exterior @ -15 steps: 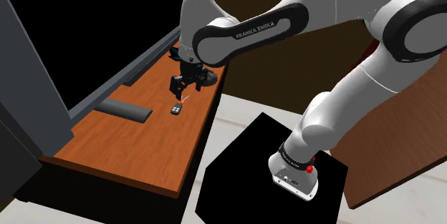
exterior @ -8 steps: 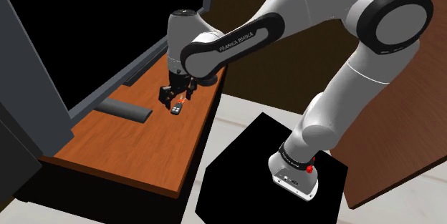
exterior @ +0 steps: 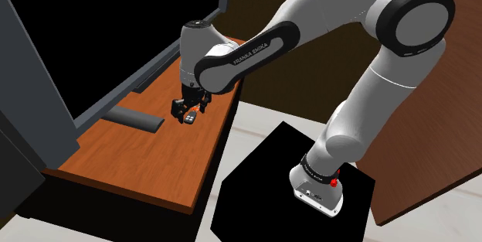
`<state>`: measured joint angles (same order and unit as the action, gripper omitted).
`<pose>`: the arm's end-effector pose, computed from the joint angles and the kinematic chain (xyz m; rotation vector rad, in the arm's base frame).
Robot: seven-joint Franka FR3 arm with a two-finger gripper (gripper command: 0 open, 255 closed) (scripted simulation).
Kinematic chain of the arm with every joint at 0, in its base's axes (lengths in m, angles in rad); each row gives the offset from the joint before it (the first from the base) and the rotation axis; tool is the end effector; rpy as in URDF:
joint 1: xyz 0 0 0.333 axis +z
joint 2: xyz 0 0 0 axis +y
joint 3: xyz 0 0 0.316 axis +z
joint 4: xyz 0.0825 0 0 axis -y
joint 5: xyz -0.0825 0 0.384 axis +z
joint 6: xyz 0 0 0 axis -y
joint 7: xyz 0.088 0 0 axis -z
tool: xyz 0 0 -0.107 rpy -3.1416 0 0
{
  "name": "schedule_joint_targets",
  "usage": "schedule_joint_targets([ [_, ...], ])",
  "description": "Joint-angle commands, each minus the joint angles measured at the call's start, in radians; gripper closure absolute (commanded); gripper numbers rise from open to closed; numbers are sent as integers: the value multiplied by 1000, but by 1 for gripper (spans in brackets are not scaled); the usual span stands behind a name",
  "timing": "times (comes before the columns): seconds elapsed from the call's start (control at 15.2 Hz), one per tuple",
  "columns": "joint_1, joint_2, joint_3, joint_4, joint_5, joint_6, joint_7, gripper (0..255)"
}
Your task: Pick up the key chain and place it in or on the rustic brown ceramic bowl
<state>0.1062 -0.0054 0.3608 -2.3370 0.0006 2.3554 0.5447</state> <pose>0.4521 0.2280 0.3394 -3.1290 0.1223 -0.0332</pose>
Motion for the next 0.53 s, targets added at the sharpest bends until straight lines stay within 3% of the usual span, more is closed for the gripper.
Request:
schedule_joint_targets([
  [0.0,0,0,0,0,0,1,0,0],
  [0.13,0,0,0,0,0,0,0,0],
  [0.2,0,0,0,0,0,0,0,255],
  [0.46,0,0,0,0,0,1,0,255],
])
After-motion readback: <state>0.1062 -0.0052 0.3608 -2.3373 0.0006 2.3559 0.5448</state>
